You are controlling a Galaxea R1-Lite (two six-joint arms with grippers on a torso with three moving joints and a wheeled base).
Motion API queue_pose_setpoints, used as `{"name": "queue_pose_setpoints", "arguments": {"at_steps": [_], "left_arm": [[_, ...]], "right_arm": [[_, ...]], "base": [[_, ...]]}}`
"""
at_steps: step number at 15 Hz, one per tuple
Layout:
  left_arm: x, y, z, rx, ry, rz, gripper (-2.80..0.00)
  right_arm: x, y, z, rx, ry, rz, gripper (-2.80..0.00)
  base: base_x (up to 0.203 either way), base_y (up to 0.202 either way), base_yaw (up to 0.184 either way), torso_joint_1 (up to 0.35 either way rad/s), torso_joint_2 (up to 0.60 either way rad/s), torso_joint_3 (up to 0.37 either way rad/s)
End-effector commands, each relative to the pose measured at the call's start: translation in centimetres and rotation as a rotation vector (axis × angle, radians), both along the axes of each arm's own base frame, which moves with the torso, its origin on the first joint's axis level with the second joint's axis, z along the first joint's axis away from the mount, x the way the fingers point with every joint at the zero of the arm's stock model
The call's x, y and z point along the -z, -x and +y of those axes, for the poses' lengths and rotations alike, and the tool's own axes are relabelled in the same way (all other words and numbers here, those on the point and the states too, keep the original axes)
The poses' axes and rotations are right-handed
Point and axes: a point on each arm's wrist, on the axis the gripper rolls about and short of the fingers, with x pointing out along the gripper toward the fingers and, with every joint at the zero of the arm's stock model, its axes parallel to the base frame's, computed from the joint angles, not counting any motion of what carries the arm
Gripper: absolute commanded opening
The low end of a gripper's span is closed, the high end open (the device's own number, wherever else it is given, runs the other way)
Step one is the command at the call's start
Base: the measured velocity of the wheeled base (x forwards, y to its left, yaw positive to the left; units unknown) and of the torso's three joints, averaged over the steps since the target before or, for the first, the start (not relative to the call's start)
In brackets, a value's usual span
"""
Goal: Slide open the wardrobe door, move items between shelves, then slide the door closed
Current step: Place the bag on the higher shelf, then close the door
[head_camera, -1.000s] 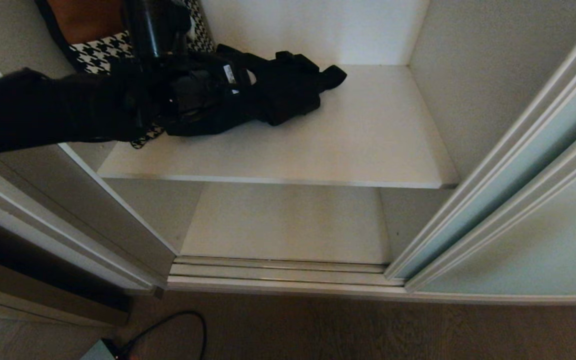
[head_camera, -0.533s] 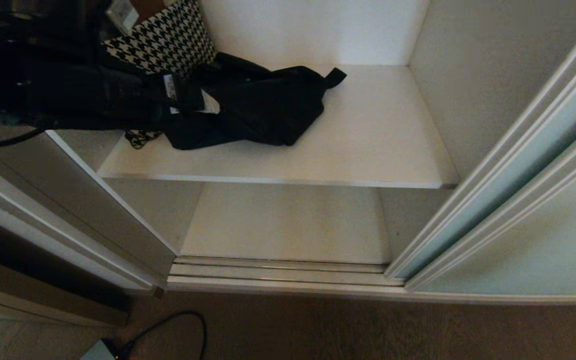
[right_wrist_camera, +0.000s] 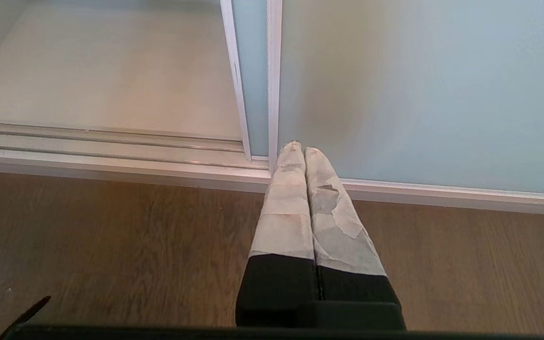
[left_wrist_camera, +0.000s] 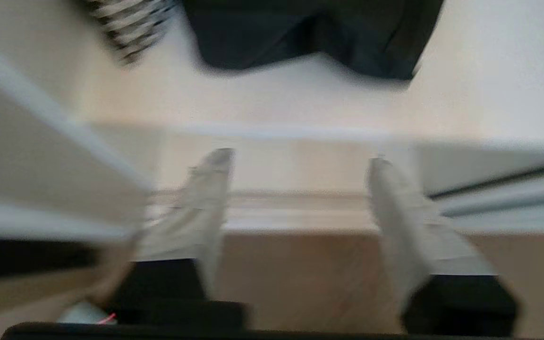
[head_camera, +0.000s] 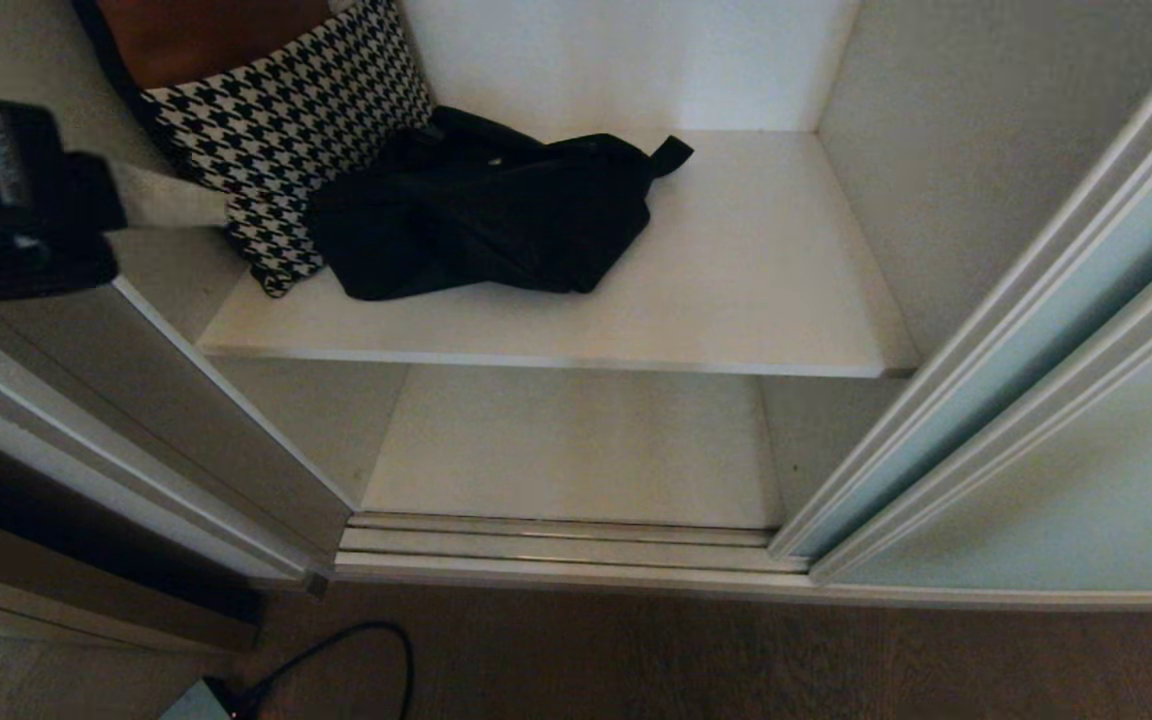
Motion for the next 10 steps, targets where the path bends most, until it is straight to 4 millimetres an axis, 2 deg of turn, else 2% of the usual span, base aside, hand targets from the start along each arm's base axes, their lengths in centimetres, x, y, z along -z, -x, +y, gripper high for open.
{"name": "queue_pose_setpoints", "arguments": {"at_steps": [1, 5, 8, 10], "left_arm": [[0.2, 5.6, 2.6, -0.061, -0.028, -0.063, -2.80], [4.9, 12.2, 4.7, -0.187, -0.049, -0.081, -2.80], [11.3, 16.6, 5.3, -0.196, -0.072, -0.070, -2.80], [16.2, 17.8, 5.4, -0.197, -0.112, -0.028, -2.80]], "right_arm": [[0.0, 0.0, 0.0, 0.001, 0.000, 0.003, -2.80], [0.0, 0.0, 0.0, 0.001, 0.000, 0.001, -2.80], [0.0, 0.0, 0.0, 0.000, 0.000, 0.002, -2.80], [0.0, 0.0, 0.0, 0.000, 0.000, 0.002, -2.80]], "base": [[0.000, 0.000, 0.000, 0.000, 0.00, 0.000], [0.000, 0.000, 0.000, 0.000, 0.00, 0.000], [0.000, 0.000, 0.000, 0.000, 0.00, 0.000], [0.000, 0.000, 0.000, 0.000, 0.00, 0.000]]}}
